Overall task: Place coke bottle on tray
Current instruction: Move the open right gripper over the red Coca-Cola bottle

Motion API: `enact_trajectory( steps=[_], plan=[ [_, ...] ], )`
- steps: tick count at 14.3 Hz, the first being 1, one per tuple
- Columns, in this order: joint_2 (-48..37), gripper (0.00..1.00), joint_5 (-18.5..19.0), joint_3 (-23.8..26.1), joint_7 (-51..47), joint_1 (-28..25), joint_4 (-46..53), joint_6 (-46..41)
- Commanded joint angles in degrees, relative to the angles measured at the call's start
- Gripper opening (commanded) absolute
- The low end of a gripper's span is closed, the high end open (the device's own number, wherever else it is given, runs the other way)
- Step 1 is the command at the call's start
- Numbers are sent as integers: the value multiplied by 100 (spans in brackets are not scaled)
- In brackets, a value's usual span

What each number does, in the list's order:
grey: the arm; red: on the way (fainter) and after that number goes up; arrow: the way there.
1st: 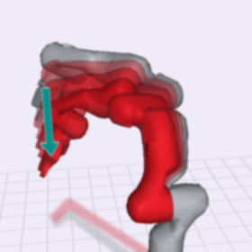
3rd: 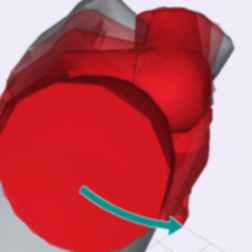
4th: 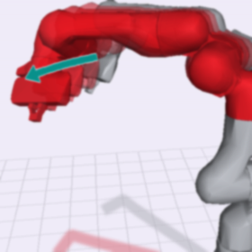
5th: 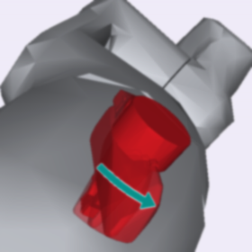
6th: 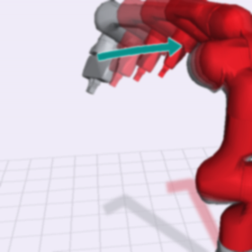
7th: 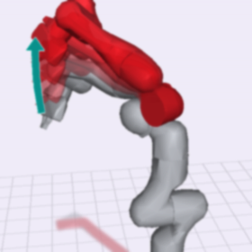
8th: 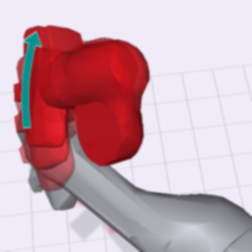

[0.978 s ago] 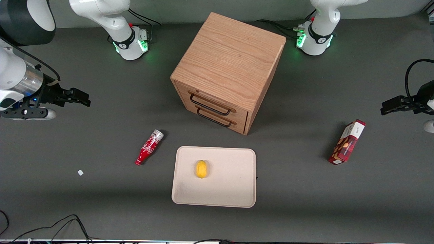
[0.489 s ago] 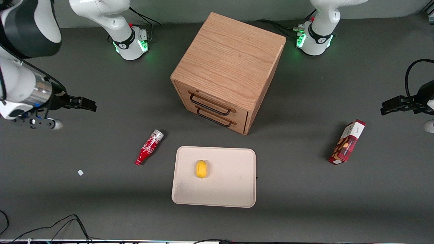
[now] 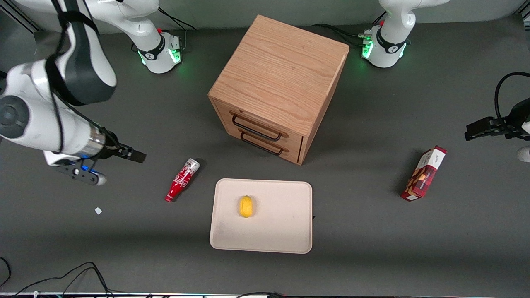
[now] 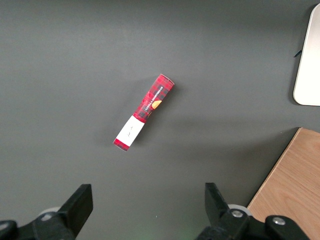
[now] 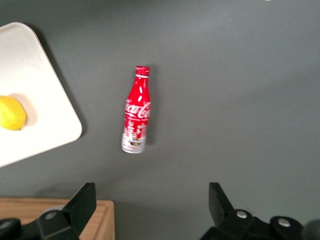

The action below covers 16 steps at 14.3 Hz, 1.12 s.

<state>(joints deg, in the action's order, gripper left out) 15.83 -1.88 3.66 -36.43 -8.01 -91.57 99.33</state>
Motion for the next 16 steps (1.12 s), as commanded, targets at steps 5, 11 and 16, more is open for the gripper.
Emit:
enact_trajectory(
  steps=[5,11,16],
  plan=[
    [-150,100,152,231,-1093,2,-1581,1964],
    [51,100,688,319,-2094,-130,-2725,4047],
    [815,100,1164,311,-2527,-165,-2682,4638]
  ],
)
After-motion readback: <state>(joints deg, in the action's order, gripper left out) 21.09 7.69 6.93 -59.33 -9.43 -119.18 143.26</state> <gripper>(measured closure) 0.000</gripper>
